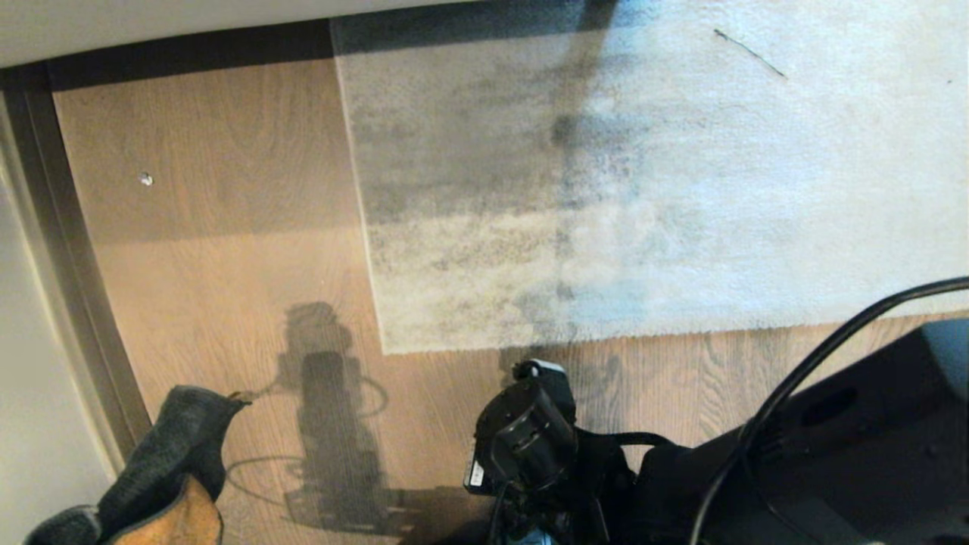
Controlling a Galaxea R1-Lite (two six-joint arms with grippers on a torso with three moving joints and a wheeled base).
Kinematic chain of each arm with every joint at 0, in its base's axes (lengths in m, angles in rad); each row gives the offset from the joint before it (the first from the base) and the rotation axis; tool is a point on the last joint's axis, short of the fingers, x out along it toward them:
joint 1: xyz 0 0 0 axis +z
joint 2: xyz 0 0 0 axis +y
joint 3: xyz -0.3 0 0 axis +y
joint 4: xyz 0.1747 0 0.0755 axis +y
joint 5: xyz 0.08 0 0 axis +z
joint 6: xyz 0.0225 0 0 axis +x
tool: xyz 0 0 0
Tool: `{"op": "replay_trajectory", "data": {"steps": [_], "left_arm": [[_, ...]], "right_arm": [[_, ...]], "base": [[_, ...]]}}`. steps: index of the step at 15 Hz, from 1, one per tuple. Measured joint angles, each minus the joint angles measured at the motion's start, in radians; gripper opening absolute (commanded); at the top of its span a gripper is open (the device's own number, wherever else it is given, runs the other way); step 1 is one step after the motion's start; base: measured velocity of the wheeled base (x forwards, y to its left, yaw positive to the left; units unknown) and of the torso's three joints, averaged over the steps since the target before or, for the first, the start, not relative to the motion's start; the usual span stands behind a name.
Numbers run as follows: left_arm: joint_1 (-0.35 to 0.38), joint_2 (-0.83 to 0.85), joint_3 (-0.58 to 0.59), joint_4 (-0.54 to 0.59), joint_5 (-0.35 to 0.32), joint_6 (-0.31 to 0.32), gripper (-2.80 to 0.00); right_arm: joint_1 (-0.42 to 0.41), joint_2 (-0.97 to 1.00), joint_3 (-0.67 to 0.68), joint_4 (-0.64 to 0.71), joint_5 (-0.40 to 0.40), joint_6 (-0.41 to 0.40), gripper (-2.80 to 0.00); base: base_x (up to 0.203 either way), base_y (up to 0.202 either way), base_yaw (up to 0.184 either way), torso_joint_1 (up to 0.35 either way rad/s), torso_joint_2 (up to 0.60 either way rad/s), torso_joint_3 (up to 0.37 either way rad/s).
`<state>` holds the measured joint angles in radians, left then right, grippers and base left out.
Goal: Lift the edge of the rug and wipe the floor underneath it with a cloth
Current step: Wipe the floor under the carpet with a rag
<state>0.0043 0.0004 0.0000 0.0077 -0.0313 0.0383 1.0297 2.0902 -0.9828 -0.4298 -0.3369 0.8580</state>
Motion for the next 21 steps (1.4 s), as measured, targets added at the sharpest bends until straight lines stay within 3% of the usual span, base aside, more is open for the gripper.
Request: {"op": "replay_trajectory", "data": {"steps": [1,6,12,17,21], "left_arm": [[0.0,0.0,0.0,0.0,0.0,0.0,-2.8],[0.0,0.0,0.0,0.0,0.0,0.0,-2.8],[0.0,0.0,0.0,0.0,0.0,0.0,-2.8],[0.0,0.0,0.0,0.0,0.0,0.0,-2.8],[0.0,0.0,0.0,0.0,0.0,0.0,-2.8]], "right_arm": [[-0.01,0.002,0.008,-0.001,0.029,-0.007,0.0],[-0.029,0.007,0.043,-0.008,0.064,-0.007,0.0],[-0.116,0.032,0.044,-0.151,0.066,-0.013,0.0],[-0.196,0.02,0.039,-0.229,0.065,-0.111,0.0],[-0.211,-0.024,0.066,-0.235,0.062,-0.073,0.0]], "base": [[0.0,0.0,0.0,0.0,0.0,0.0],[0.0,0.0,0.0,0.0,0.0,0.0],[0.0,0.0,0.0,0.0,0.0,0.0],[0.0,0.0,0.0,0.0,0.0,0.0],[0.0,0.0,0.0,0.0,0.0,0.0]]}}
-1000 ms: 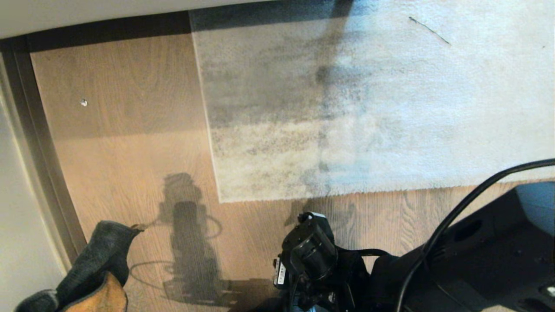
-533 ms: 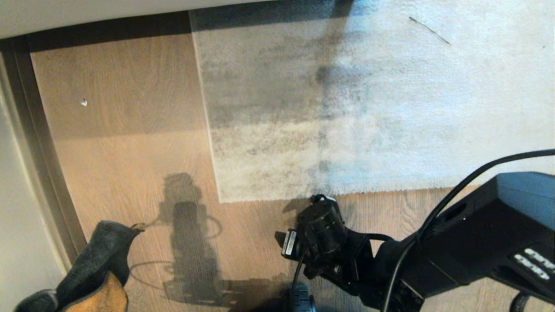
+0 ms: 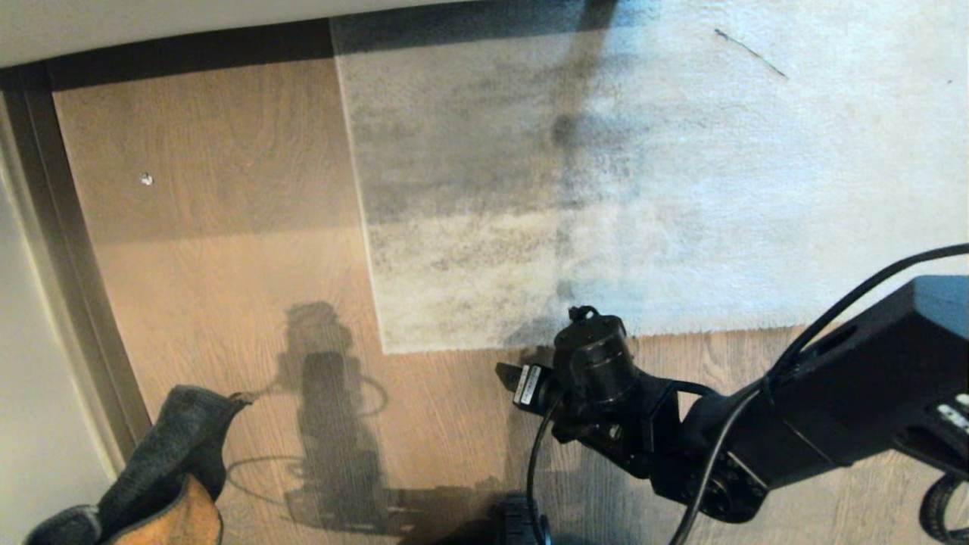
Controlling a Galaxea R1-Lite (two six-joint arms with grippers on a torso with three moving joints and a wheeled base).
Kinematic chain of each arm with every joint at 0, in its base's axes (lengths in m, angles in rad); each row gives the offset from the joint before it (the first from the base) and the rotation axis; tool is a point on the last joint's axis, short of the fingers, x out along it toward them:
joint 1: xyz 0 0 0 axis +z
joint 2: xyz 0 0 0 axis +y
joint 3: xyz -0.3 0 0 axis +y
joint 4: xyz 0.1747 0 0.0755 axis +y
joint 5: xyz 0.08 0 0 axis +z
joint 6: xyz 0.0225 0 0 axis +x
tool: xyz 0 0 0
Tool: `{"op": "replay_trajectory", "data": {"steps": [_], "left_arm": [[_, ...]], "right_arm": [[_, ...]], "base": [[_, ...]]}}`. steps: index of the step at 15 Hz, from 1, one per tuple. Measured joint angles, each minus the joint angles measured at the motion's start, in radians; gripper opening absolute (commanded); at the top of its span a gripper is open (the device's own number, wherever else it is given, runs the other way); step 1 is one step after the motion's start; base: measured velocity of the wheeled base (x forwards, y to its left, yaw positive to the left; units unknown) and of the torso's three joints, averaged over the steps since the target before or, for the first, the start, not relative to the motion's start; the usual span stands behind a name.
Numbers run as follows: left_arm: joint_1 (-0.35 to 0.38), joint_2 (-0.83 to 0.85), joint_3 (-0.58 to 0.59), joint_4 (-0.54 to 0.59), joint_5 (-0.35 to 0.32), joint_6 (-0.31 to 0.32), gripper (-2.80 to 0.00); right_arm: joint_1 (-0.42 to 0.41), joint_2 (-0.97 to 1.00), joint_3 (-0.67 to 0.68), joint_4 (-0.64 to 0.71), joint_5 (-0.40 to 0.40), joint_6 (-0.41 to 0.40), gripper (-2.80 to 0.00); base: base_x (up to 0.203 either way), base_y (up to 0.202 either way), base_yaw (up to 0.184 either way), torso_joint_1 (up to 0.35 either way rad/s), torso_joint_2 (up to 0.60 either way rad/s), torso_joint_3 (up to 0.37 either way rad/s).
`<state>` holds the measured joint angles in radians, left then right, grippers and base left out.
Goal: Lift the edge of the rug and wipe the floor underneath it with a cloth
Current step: Wipe the floor under the carpet with a rag
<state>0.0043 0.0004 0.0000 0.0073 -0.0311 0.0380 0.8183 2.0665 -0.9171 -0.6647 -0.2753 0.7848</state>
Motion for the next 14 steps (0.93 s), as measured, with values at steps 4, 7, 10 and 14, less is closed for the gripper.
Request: {"op": "replay_trajectory", "data": {"steps": [4,7,10,14], "left_arm": [[0.0,0.0,0.0,0.0,-0.001,0.0,-2.8],[0.0,0.0,0.0,0.0,0.0,0.0,-2.8],[0.0,0.0,0.0,0.0,-0.001,0.0,-2.8],[0.0,0.0,0.0,0.0,0.0,0.0,-2.8]], "right_arm": [[-0.001,-0.053,0.079,-0.049,-0.009,0.071,0.0],[0.004,-0.056,0.139,-0.115,-0.058,0.075,0.0],[0.021,-0.034,0.154,-0.19,-0.156,0.074,0.0],[0.046,0.001,0.164,-0.259,-0.195,0.097,0.0]], "base": [[0.0,0.0,0.0,0.0,0.0,0.0],[0.0,0.0,0.0,0.0,0.0,0.0],[0.0,0.0,0.0,0.0,0.0,0.0],[0.0,0.0,0.0,0.0,0.0,0.0]]}}
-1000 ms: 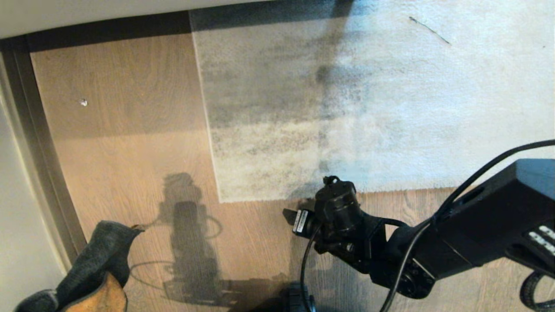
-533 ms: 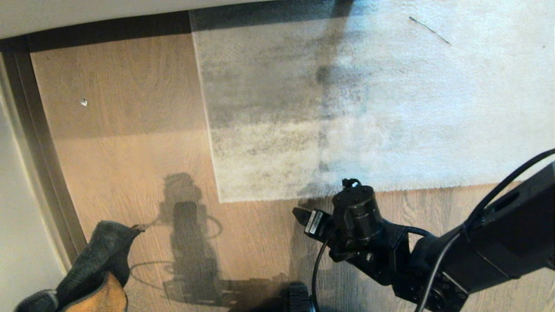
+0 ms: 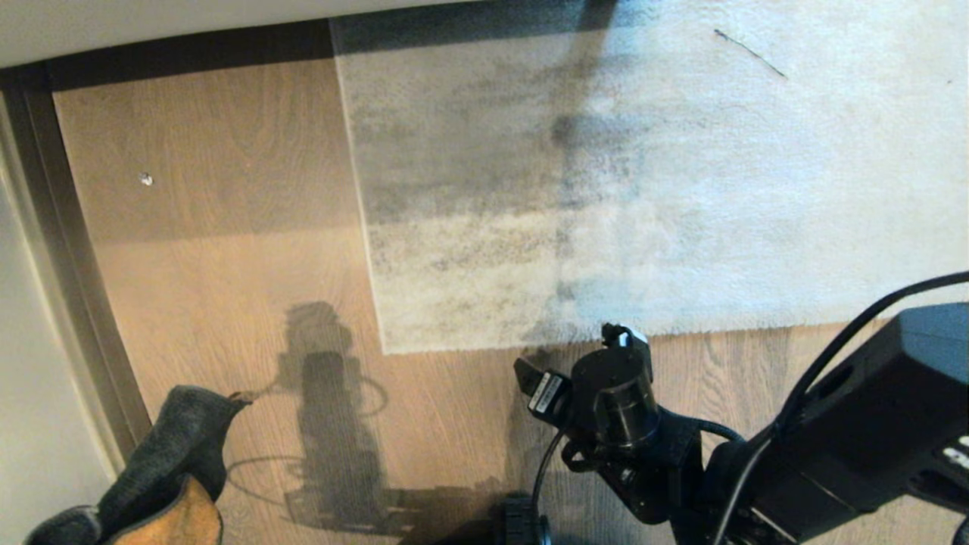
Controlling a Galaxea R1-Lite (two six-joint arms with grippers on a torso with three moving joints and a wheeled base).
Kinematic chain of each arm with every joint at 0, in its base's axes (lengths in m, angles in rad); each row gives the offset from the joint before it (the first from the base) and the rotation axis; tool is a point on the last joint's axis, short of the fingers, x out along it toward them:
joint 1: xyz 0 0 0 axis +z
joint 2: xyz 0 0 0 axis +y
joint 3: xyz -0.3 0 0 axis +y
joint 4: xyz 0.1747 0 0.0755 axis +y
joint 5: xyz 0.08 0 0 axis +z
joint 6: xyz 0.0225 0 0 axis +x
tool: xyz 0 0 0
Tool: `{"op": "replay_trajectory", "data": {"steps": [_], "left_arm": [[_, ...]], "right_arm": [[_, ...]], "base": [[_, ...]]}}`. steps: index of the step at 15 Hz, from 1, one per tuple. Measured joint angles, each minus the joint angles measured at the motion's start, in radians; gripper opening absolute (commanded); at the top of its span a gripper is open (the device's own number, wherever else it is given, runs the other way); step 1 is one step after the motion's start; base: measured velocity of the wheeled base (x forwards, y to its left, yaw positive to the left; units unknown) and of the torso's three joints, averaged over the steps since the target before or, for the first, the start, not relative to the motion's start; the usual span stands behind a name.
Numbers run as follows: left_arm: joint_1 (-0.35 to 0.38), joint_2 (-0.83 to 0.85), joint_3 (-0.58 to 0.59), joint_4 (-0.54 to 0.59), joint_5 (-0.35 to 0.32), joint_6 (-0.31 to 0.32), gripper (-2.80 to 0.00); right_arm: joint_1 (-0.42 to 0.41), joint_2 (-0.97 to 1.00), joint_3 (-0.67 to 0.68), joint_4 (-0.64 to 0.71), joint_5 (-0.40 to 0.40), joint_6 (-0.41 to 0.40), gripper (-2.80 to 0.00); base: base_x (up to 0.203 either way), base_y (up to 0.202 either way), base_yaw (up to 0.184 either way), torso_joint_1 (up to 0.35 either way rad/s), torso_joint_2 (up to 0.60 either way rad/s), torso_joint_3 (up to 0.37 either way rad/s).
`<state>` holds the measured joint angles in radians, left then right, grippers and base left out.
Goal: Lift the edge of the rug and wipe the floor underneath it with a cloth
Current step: Wipe the floor under the carpet with a rag
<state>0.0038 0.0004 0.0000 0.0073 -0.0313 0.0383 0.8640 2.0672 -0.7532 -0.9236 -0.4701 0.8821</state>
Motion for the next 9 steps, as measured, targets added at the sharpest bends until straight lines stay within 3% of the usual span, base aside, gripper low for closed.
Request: {"op": "replay_trajectory", "data": {"steps": [9], "left_arm": [[0.0,0.0,0.0,0.0,0.0,0.0,-2.8]], "right_arm": [[0.011,0.11,-0.029,-0.267,-0.012,0.003,0.0]], "base": [[0.0,0.0,0.0,0.0,0.0,0.0]]}}
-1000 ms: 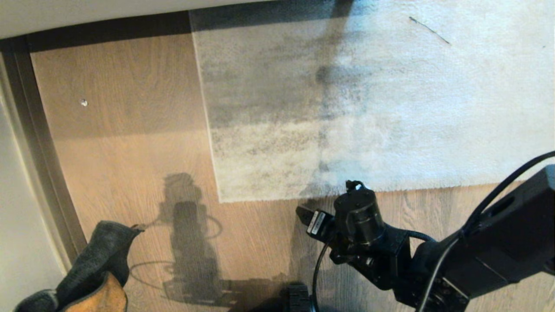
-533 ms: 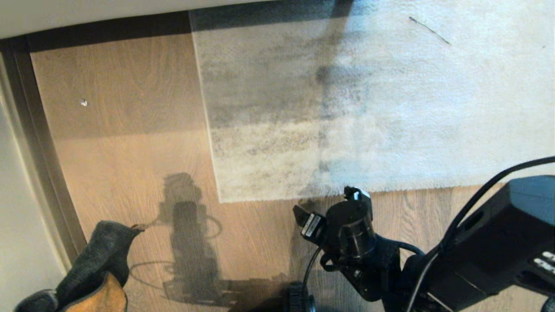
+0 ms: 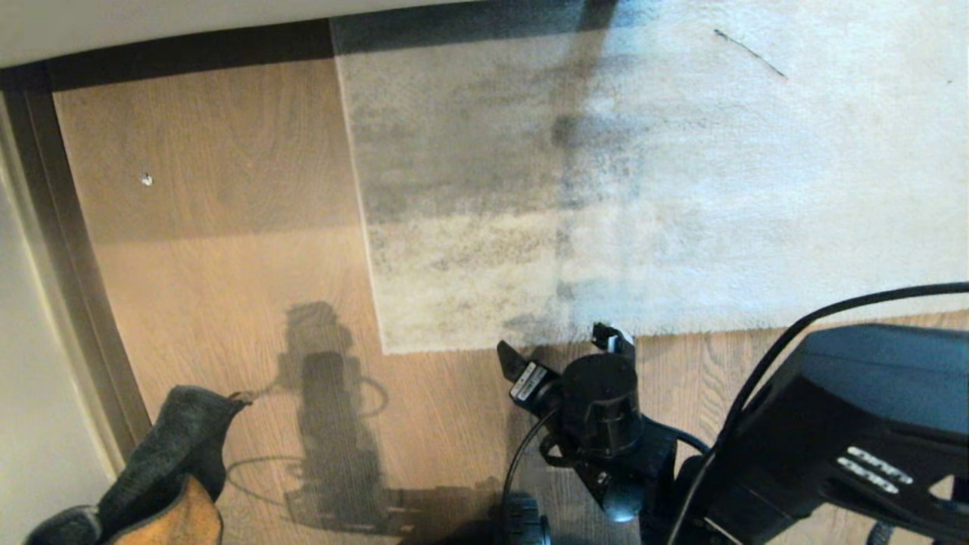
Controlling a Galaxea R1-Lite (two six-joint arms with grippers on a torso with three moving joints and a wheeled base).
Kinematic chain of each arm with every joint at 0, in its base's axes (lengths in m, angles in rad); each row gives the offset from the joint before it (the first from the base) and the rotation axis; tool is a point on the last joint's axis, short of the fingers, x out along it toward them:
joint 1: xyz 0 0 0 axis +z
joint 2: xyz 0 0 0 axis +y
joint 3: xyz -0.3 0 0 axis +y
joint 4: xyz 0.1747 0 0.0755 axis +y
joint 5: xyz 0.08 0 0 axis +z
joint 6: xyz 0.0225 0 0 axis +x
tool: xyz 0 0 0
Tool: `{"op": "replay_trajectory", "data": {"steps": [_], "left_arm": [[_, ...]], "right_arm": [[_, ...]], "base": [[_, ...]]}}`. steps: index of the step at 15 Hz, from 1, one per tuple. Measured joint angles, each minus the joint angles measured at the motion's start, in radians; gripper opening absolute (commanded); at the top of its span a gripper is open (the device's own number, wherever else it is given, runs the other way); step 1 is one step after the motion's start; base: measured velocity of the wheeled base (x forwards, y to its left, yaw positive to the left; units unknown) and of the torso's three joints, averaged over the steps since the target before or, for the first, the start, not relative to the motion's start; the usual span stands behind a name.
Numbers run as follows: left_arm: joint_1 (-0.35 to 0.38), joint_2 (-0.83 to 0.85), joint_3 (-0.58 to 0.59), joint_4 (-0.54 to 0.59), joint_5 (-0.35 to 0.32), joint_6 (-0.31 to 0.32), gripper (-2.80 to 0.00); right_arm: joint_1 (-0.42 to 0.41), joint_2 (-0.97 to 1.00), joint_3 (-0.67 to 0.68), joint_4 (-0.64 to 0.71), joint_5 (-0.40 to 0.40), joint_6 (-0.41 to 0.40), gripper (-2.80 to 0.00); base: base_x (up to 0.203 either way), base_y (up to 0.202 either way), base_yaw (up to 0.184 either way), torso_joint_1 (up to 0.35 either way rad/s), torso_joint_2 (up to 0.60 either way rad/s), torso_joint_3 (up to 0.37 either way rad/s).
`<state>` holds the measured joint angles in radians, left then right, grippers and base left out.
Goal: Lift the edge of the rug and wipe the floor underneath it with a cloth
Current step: Wipe the floor under the carpet with a rag
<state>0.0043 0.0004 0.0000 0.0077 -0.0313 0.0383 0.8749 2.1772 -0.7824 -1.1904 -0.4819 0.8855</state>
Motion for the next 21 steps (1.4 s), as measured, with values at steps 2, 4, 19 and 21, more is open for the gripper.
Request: {"op": "replay_trajectory", "data": {"steps": [2,4,19,21], "left_arm": [[0.0,0.0,0.0,0.0,0.0,0.0,-2.8],[0.0,0.0,0.0,0.0,0.0,0.0,-2.8],[0.0,0.0,0.0,0.0,-0.001,0.0,-2.8],[0.0,0.0,0.0,0.0,0.0,0.0,-2.8]], "right_arm": [[0.0,0.02,-0.011,-0.011,0.0,-0.007,0.0],[-0.001,0.035,-0.015,-0.013,0.0,-0.006,0.0],[-0.04,0.133,-0.064,-0.137,0.002,-0.132,0.0],[-0.054,0.14,-0.075,-0.161,0.003,-0.151,0.0]], "base": [[0.0,0.0,0.0,0.0,0.0,0.0],[0.0,0.0,0.0,0.0,0.0,0.0],[0.0,0.0,0.0,0.0,0.0,0.0],[0.0,0.0,0.0,0.0,0.0,0.0]]}}
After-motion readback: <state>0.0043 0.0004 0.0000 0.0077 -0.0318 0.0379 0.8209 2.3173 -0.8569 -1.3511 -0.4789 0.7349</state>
